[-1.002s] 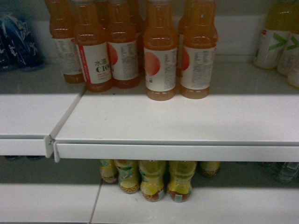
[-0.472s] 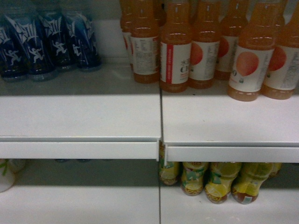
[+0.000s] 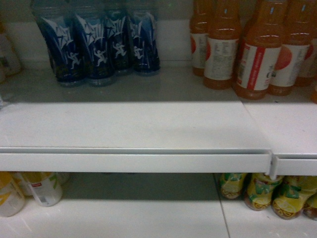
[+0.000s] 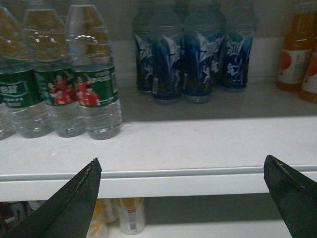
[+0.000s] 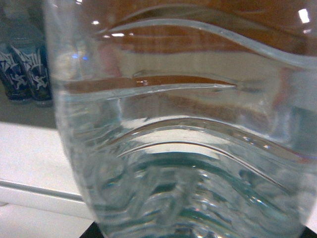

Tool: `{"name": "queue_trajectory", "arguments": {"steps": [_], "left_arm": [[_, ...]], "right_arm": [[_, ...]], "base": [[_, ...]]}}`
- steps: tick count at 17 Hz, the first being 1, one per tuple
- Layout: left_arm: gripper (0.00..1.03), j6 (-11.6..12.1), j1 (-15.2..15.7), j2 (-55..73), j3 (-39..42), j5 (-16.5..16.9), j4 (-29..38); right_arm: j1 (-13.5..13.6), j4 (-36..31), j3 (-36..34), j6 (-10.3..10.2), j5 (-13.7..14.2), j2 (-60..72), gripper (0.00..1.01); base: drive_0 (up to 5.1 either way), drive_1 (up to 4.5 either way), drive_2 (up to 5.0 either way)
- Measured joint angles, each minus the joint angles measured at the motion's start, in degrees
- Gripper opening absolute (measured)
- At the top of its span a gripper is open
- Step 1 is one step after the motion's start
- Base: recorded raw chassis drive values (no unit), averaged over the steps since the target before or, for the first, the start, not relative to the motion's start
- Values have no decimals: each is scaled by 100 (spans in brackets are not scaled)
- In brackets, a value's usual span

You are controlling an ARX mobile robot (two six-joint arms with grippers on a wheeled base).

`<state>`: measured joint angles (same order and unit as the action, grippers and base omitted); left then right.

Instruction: Move water from second to third shelf

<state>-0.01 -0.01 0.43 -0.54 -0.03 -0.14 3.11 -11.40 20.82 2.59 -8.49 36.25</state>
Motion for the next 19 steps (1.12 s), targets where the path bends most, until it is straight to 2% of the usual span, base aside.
{"name": "queue_trajectory", "arguments": {"steps": [19], "left_arm": [[98, 0, 0, 0, 0, 2, -4]], "right_arm": [[22, -9, 2, 2, 7, 0, 41]], "base": [[-506, 240, 240]]}}
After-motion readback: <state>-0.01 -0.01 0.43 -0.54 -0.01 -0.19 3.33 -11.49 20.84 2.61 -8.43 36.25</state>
